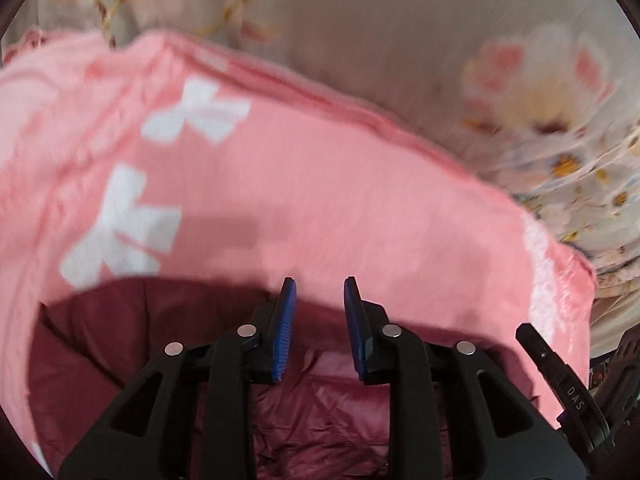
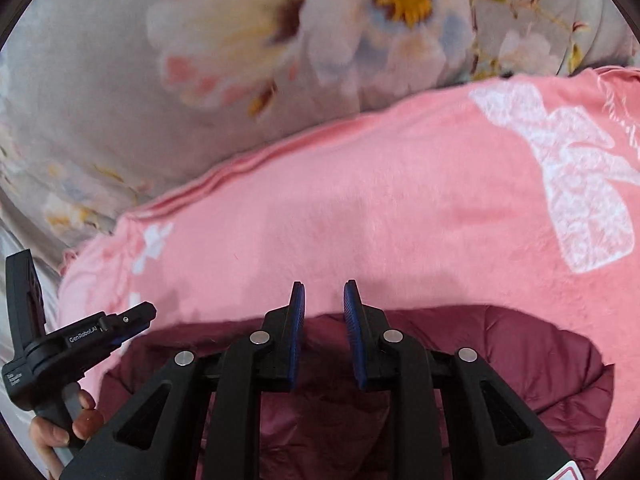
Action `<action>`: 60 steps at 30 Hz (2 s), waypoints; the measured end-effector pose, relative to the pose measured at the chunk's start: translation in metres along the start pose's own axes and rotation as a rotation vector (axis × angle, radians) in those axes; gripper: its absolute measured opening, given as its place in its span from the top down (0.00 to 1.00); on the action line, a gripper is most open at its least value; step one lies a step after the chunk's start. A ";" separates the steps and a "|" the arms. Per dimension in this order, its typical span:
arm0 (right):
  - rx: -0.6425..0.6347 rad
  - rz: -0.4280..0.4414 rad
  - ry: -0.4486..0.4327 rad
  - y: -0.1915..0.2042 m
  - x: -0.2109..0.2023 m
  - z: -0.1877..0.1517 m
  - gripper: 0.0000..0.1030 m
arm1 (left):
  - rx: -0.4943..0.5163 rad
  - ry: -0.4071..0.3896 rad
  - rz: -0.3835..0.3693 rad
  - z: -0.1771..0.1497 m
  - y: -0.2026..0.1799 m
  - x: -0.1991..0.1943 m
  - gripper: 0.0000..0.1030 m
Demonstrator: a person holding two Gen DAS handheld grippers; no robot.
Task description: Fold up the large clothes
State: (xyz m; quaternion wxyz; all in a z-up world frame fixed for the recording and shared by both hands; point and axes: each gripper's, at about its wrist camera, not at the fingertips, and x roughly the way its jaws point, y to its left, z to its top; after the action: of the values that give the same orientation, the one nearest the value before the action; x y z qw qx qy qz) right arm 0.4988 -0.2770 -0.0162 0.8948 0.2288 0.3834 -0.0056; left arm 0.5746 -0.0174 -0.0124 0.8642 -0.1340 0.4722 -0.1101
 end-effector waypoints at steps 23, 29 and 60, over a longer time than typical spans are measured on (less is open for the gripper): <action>-0.316 -0.215 0.043 0.014 0.028 -0.062 0.90 | 0.223 -0.077 0.130 -0.066 0.008 0.016 0.77; -0.332 -0.240 0.036 0.017 0.030 -0.063 0.90 | 0.263 -0.115 0.176 -0.070 0.001 0.019 0.78; -0.219 -0.154 -0.033 0.009 -0.054 -0.084 0.45 | 0.258 -0.174 0.256 -0.096 -0.006 -0.023 0.38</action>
State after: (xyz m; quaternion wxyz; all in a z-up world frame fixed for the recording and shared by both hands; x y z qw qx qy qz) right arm 0.4052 -0.2434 -0.0258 0.9176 0.0995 0.3831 -0.0359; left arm 0.4813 -0.0280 -0.0418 0.9187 0.0300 0.3911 -0.0469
